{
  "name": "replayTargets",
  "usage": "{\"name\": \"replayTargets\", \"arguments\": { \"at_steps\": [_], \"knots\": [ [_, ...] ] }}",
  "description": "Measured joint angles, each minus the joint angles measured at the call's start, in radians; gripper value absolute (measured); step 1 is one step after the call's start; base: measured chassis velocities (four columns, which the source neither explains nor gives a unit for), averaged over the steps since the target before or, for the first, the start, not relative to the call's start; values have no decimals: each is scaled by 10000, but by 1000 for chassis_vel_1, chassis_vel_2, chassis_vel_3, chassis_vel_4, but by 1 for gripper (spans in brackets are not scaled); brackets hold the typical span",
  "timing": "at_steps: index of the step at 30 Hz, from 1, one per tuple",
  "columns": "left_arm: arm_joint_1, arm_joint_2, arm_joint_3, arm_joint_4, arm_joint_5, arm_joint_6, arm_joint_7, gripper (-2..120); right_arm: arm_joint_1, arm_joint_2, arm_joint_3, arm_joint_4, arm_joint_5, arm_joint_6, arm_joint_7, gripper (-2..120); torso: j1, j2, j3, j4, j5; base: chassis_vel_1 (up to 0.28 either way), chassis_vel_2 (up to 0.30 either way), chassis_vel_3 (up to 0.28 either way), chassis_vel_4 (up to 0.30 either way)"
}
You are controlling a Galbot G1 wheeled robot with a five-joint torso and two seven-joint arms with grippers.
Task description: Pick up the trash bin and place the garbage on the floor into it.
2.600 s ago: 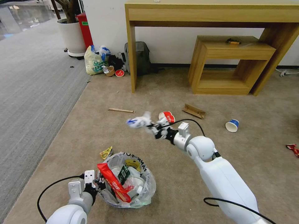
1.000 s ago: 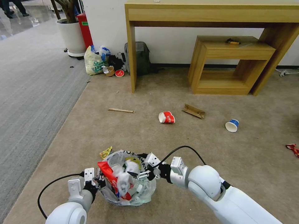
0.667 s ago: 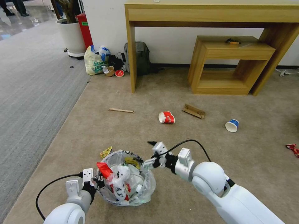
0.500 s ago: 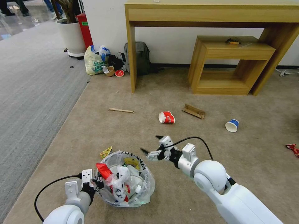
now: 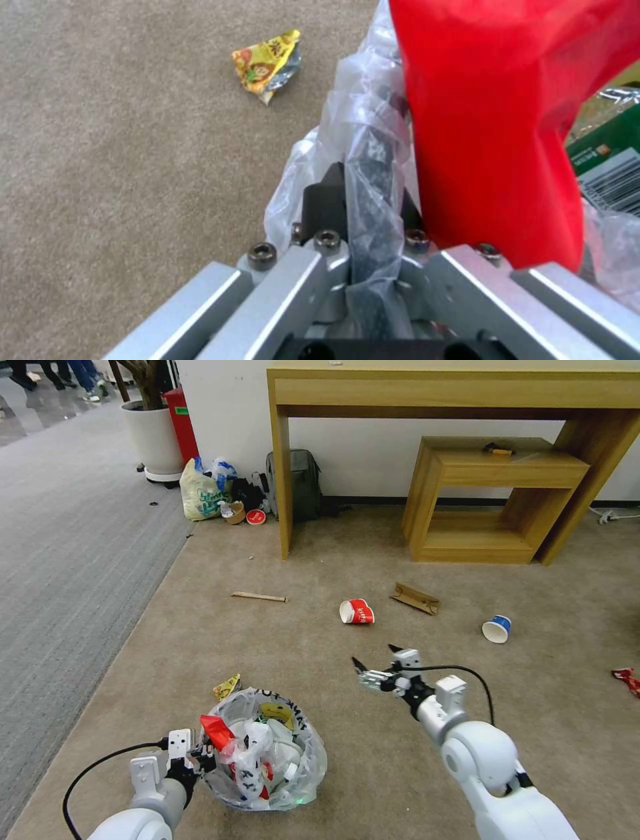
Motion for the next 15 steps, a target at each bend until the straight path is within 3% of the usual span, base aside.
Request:
{"name": "replayTargets", "arguments": {
  "at_steps": [7, 15],
  "knots": [
    [10, -30, 53, 12, 19, 6, -1, 0, -177, -13, 267, 90, -35, 45, -166, 100, 0, 0, 0, 0, 0, 29, 42, -34, -39],
    [138, -20, -56, -64, 21, -42, 6, 0, -14, -3, -78, 79, -94, 16, -233, 100, 0, -1, -1, 3, -3, 132, 122, -130, -117]
  ]
}}
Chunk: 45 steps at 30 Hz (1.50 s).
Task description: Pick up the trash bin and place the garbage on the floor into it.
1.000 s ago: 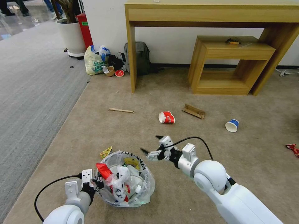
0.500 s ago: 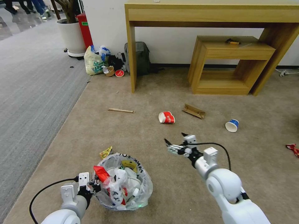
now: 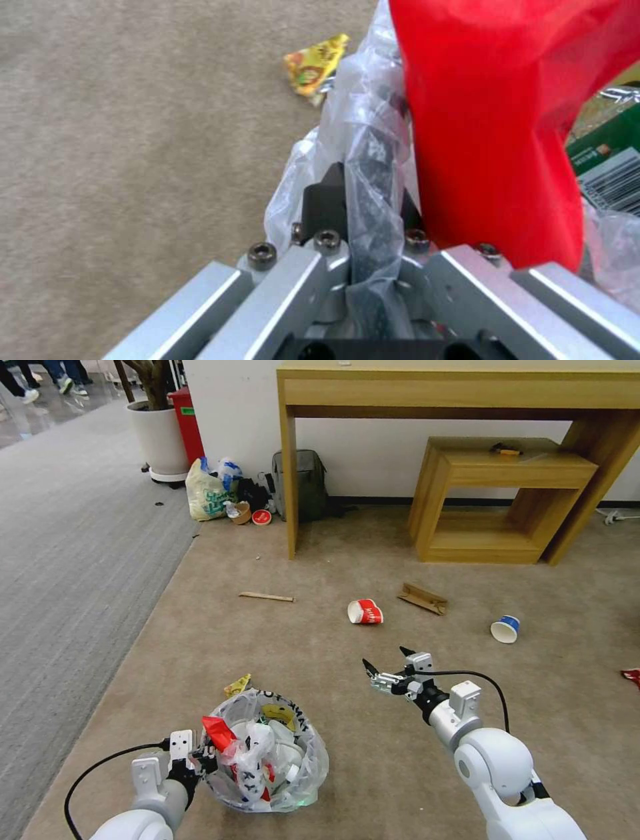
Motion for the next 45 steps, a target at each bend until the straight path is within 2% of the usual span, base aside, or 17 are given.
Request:
{"name": "replayTargets", "arguments": {
  "at_steps": [45],
  "knots": [
    [-250, 99, -50, 107, -380, 8, -156, 0, 209, -66, -253, -237, 16, -295, 3, 100, 0, 1, 1, -2, 2, 121, 128, -125, -128]
  ]
}}
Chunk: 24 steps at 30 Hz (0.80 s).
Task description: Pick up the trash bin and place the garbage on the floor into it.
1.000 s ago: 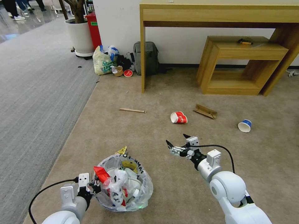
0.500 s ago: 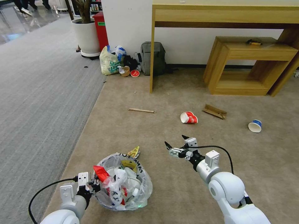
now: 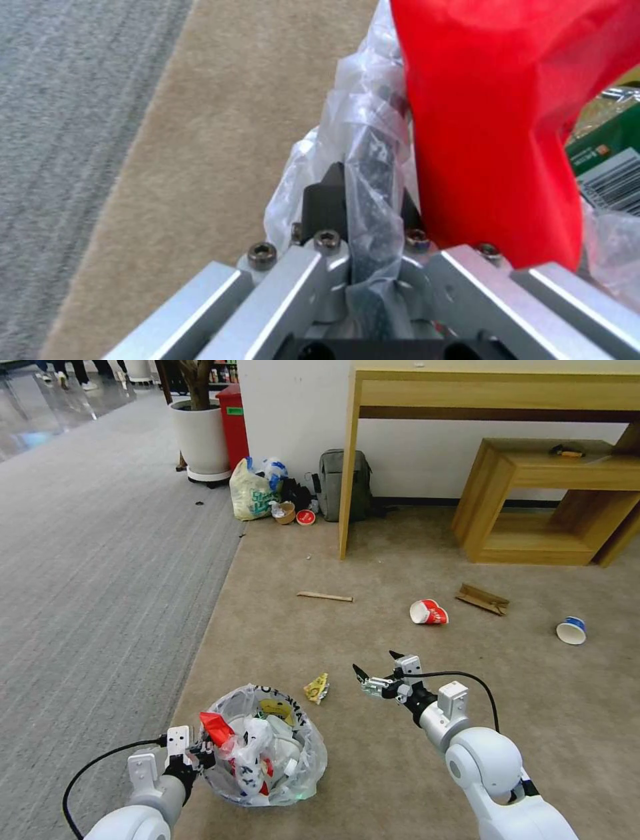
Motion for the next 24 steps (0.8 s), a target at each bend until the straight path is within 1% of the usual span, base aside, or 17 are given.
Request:
{"name": "replayTargets", "arguments": {
  "at_steps": [2, 4, 6, 7, 10, 11, 12, 13, 14, 15, 16, 18, 19, 21, 22, 23, 24],
  "knots": [
    [0, -9, -3, 0, -21, 2, -56, 0, 109, -64, 24, -149, 146, -1, -51, 100, 0, 0, 0, 1, 2, 115, 120, -134, -106],
    [-14, -23, -12, 1, -64, 7, -154, 0, 404, -252, 103, -588, 365, -55, -203, 100, 0, 0, -1, 1, -3, 96, 65, -95, -90],
    [-24, -31, -36, -4, -141, 19, -252, 0, 841, -570, 173, -1244, 413, -59, -616, 100, 0, 0, 0, 2, 3, 23, 26, -41, -37],
    [-24, -31, -36, -4, -141, 19, -252, 0, 841, -570, 173, -1244, 413, -59, -616, 100, 0, 0, 0, 2, 3, 0, 0, 0, 0],
    [-27, -42, -96, -28, -268, 52, -394, 0, 1643, -1062, 26, -2546, 363, -27, -1369, 100, 0, 0, 0, -1, 2, 0, 0, 0, 0],
    [-27, -42, -96, -28, -268, 52, -394, 0, 1643, -1062, 26, -2546, 363, -27, -1369, 100, 0, 0, 0, -1, 2, 0, 0, 0, 0],
    [-21, -42, -104, -41, -275, 57, -402, 0, 1884, -1150, -122, -3005, 329, 7, -1492, 100, 0, 0, 0, -3, 0, 0, 0, 0, 0],
    [-8, -56, -106, -62, -278, 66, -405, 0, 2284, -1201, -425, -3784, 233, 127, -1683, 100, 1, 0, 1, -2, 1, 0, 0, 0, 0],
    [11, -75, -106, -87, -278, 73, -407, 0, 2609, -1172, -675, -4444, 108, 222, -1886, 100, 1, -1, 1, -1, 4, 0, 0, 0, 0],
    [11, -75, -106, -87, -278, 73, -407, 0, 2609, -1172, -675, -4444, 108, 222, -1886, 100, 1, -1, 1, -1, 4, 0, 0, 0, 0],
    [29, -96, -106, -110, -273, 79, -413, 0, 2887, -1086, -876, -4981, -23, 282, -2078, 100, 1, -1, 1, -3, 1, 0, 0, 0, 0],
    [85, -137, -102, -182, -251, 94, -414, 0, 3507, -829, -1267, -6010, -364, 456, -2567, 100, 1, 0, 1, 1, 4, 0, 0, 0, 0],
    [85, -137, -102, -182, -251, 94, -414, 0, 3507, -829, -1267, -6010, -364, 456, -2567, 100, 1, 0, 1, 1, 4, 0, 0, 0, 0],
    [146, -167, -120, -247, -232, 99, -417, 0, 4239, -527, -1613, -7100, -867, 773, -3367, 100, 1, 0, 1, 1, -1, 0, 0, 0, 0],
    [161, -178, -125, -259, -222, 100, -416, 0, 4447, -442, -1726, -7411, -1011, 865, -3532, 100, 1, 0, 1, 1, 0, 0, 0, 0, 0],
    [161, -178, -125, -259, -222, 100, -416, 0, 4447, -442, -1726, -7411, -1011, 865, -3532, 100, 1, 0, 1, 1, 0, 0, 0, 0, 0],
    [182, -202, -128, -271, -203, 100, -416, 0, 4818, -288, -1940, -7961, -1221, 1076, -3735, 100, 1, -1, 1, 1, 1, 0, 0, 0, 0]
  ]
}}
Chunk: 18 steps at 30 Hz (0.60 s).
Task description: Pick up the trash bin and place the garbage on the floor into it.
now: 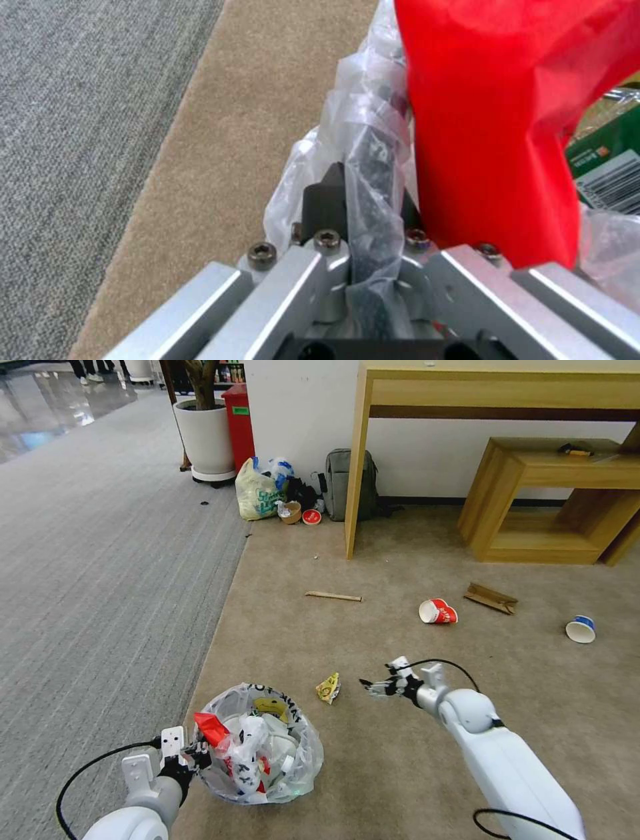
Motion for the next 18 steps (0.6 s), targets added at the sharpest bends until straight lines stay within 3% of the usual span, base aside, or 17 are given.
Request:
{"name": "replayTargets", "arguments": {
  "at_steps": [8, 18],
  "knots": [
    [68, -176, 132, -10, 316, 2, 78, 0, 1740, 1271, -823, -2948, -765, 794, -161, 100, 0, 0, -1, 1, -3, 0, 0, 0, 0],
    [97, -183, 144, -57, 416, 15, 102, 0, 2163, 1940, -909, -4087, -1149, 152, 269, 100, 0, 1, -1, -1, -1, 0, 0, 0, 0]
  ]
}}
